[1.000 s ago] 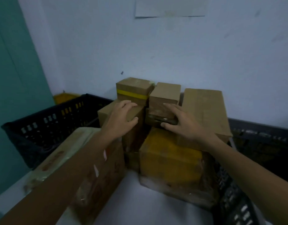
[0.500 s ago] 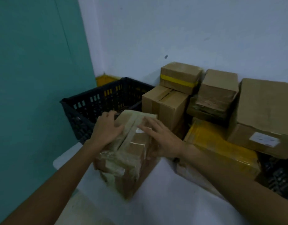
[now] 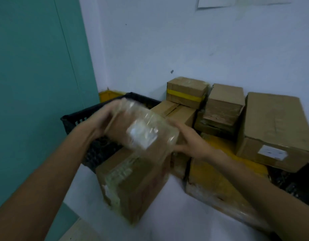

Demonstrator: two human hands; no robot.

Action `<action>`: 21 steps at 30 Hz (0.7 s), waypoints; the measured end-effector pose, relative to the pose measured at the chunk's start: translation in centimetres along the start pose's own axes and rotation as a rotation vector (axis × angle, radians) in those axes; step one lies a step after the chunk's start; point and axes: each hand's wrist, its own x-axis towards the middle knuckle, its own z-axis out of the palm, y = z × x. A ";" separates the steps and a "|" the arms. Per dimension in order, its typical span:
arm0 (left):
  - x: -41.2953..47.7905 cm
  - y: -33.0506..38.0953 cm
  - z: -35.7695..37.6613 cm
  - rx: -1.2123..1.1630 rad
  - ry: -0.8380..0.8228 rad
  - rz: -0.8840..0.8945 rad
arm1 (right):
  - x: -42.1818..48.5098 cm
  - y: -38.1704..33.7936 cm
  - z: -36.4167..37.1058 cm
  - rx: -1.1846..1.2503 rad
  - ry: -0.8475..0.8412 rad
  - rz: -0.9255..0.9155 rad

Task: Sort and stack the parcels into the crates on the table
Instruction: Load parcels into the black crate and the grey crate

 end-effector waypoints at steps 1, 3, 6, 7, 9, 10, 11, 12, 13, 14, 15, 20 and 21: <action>0.4 0.7 0.0 -0.060 -0.008 0.087 | 0.1 -0.5 -1.3 0.147 0.054 0.026; 0.7 1.3 0.6 -0.037 -0.084 0.159 | 0.6 -1.3 -3.6 0.339 0.201 0.075; 0.4 0.6 2.8 -0.063 -0.258 0.204 | 1.3 -1.1 -6.6 0.588 0.389 0.173; 0.2 0.2 3.8 -0.016 -0.244 0.272 | 1.3 -0.9 -7.2 0.655 0.436 0.206; -0.3 -0.2 6.1 0.177 -0.140 0.423 | 1.1 -1.1 -8.0 0.719 0.476 0.290; -0.5 -0.4 7.3 0.275 -0.076 0.481 | 0.7 -1.1 -8.0 0.723 0.476 0.334; -0.5 -0.6 8.2 0.332 -0.018 0.512 | 0.3 -1.0 -7.8 0.745 0.471 0.379; -0.5 -0.9 9.0 0.346 0.011 0.537 | -0.1 -0.9 -7.7 0.777 0.470 0.411; -0.3 -1.4 9.5 0.325 0.004 0.555 | -0.6 -0.9 -7.7 0.799 0.473 0.423; -0.2 -1.7 10.0 0.263 -0.031 0.557 | -1.1 -1.0 -7.6 0.793 0.468 0.417; 0.0 -2.1 10.5 0.185 -0.074 0.545 | -1.6 -1.1 -7.5 0.761 0.471 0.412; 0.8 -3.0 12.7 0.060 -0.103 0.489 | -3.5 -1.4 -8.0 0.646 0.557 0.436; 0.9 -3.1 13.1 0.051 -0.110 0.479 | -3.9 -1.4 -8.1 0.646 0.565 0.439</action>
